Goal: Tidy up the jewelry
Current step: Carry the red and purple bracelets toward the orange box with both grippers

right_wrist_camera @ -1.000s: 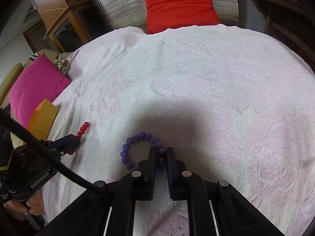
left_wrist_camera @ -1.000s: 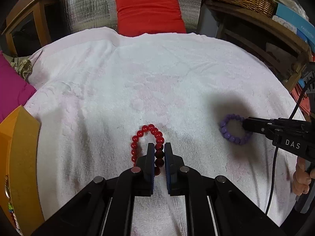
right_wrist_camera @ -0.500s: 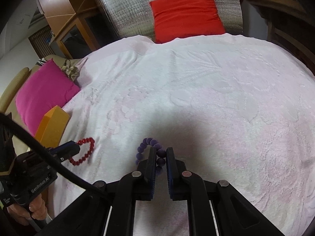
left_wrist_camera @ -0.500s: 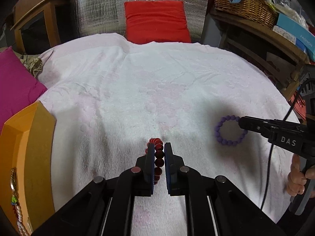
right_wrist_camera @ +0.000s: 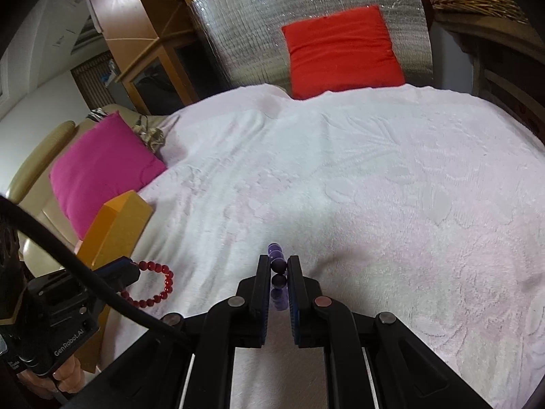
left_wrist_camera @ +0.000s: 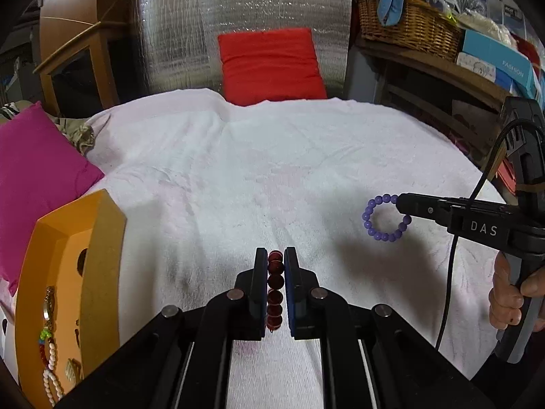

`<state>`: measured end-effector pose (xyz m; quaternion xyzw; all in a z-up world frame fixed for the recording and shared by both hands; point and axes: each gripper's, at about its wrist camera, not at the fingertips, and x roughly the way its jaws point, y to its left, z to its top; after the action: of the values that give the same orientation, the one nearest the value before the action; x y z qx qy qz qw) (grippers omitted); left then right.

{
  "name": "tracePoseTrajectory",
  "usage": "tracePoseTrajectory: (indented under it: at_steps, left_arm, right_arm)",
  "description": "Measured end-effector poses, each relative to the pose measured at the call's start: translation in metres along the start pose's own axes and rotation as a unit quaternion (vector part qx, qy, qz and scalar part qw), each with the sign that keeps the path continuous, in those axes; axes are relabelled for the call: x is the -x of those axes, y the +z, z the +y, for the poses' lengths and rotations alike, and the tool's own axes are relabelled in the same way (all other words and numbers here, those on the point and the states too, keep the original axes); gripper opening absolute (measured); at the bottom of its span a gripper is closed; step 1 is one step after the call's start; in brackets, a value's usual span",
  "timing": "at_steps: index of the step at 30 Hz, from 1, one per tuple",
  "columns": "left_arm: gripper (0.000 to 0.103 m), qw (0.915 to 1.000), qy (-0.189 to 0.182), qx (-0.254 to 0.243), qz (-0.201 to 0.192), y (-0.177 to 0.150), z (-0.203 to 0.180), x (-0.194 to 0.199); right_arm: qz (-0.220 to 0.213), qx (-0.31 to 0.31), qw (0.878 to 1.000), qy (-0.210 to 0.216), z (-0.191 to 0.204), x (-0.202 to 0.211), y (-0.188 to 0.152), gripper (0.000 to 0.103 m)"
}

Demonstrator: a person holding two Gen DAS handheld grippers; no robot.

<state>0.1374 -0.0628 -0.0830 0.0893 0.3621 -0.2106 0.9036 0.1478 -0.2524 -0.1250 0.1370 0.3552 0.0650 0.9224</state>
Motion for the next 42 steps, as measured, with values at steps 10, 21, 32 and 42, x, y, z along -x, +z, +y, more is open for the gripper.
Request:
tracePoseTrajectory:
  at_steps: [10, 21, 32, 42]
  left_arm:
    - [0.01, 0.999, 0.039, 0.005, -0.019, -0.006, 0.004, 0.028]
    - [0.01, 0.9963, 0.07, 0.027, -0.043, -0.012, 0.026, 0.062]
    - [0.01, 0.9914, 0.088, 0.049, -0.084, -0.013, 0.05, 0.107]
    - [0.01, 0.9838, 0.116, 0.08, -0.111, -0.017, 0.082, 0.141]
  right_arm:
    - [-0.007, 0.009, 0.999, 0.035, 0.024, 0.009, 0.0, 0.011]
    - [-0.008, 0.029, 0.997, 0.068, 0.065, 0.003, -0.001, 0.011]
    - [-0.024, 0.056, 0.992, 0.108, 0.116, 0.008, 0.002, 0.011]
    - [-0.039, 0.074, 0.985, 0.148, 0.157, 0.014, 0.007, 0.011]
